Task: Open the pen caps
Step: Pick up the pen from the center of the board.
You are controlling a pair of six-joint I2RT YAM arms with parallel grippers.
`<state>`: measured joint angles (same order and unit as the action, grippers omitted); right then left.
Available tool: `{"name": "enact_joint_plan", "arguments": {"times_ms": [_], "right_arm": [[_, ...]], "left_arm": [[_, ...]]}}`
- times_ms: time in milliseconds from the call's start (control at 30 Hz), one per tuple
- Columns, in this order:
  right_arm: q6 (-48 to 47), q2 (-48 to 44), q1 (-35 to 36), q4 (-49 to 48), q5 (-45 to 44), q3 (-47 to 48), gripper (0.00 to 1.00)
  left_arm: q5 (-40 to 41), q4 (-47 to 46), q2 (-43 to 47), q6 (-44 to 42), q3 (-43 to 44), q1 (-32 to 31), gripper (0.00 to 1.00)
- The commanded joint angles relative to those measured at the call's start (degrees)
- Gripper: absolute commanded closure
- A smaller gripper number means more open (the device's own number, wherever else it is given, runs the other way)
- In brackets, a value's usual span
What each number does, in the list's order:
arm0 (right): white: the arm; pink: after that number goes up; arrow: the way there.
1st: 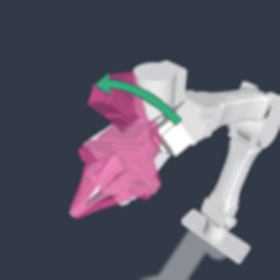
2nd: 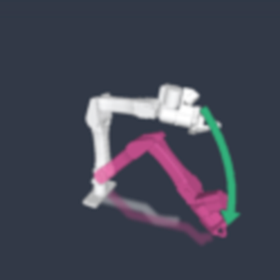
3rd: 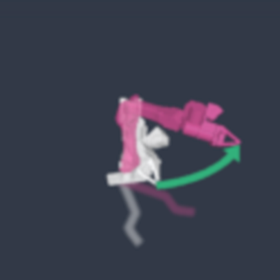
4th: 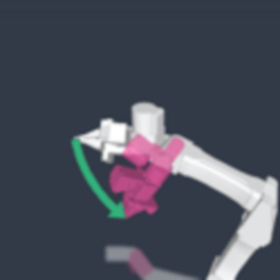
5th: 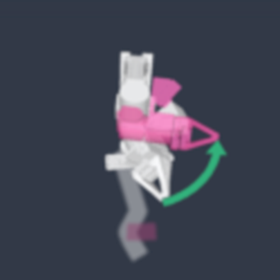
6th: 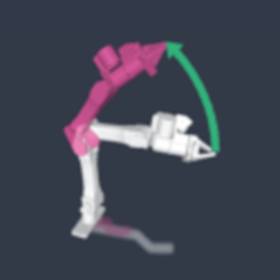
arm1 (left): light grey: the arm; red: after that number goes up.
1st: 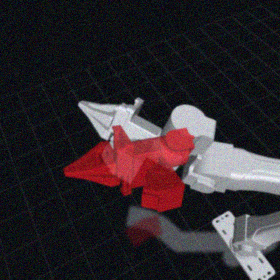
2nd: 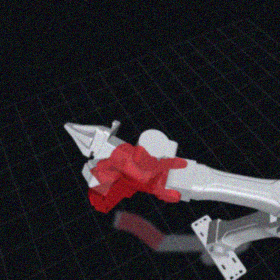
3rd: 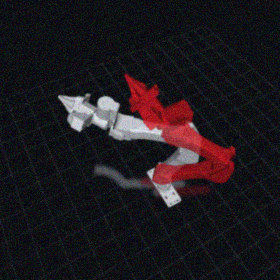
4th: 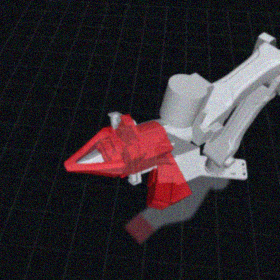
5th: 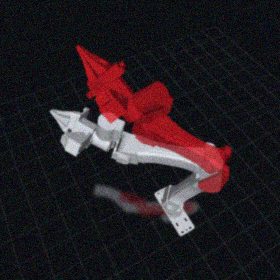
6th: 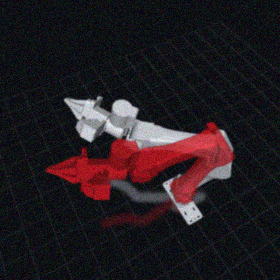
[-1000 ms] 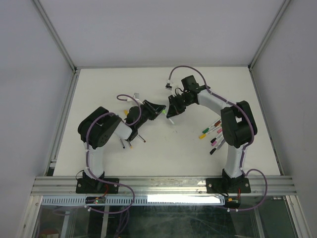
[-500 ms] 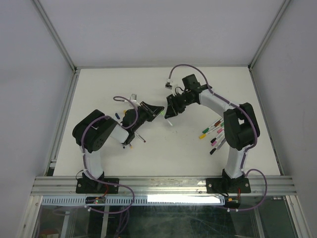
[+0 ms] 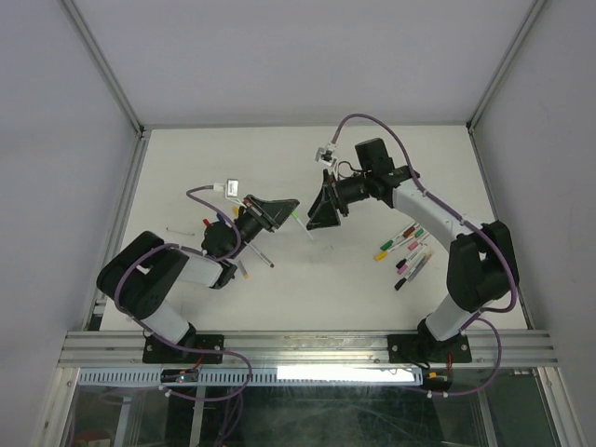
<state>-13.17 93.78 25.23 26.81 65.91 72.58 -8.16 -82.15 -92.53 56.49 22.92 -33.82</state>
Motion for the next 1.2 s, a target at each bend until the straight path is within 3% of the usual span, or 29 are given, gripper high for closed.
{"name": "enact_joint_plan", "arguments": {"times_ms": [0,167,367,433,600,667,767,933,1033,1167], "right_arm": [[0.9,-2.1,3.5,-4.2,2.0,-0.5,0.31],[1.5,-1.2,7.4,-4.3,-2.7,-0.2,0.36],[3.4,-1.1,8.9,-5.8,-3.3,-0.3,0.54],[3.8,-1.1,9.3,-6.2,-3.2,-0.4,0.63],[4.1,-1.2,9.6,-6.5,-3.3,-0.3,0.99],[4.2,-1.3,9.5,-6.6,-3.3,-0.3,1.0],[4.5,-1.8,9.1,-7.0,-3.2,-0.4,1.0],[5.3,-2.3,8.3,-7.7,-3.4,-0.8,1.0],[5.5,-2.4,8.3,-7.8,-3.7,-0.9,1.0],[5.4,-2.8,8.3,-8.0,-4.0,-1.0,1.0]], "left_arm": [[-1.8,-8.6,3.7,-4.1,-0.8,-0.6,1.0],[-0.8,-8.7,7.4,-7.0,-2.5,-0.6,1.0],[-0.7,-7.6,10.3,-8.0,-3.7,-0.6,1.0],[-0.7,-7.6,10.2,-8.2,-3.9,-0.6,1.0],[-0.6,-7.0,12.8,-8.4,-3.9,-0.6,1.0],[-0.5,-5.8,13.8,-8.4,-4.1,-0.6,0.98],[-0.9,-3.0,16.2,-8.8,-4.6,-0.7,0.77],[-1.5,2.7,19.9,-9.7,-6.0,-0.6,0.54],[-1.6,5.2,20.7,-9.8,-5.9,-0.6,0.48],[-1.4,8.2,20.6,-9.8,-5.5,-0.6,0.47]]}}
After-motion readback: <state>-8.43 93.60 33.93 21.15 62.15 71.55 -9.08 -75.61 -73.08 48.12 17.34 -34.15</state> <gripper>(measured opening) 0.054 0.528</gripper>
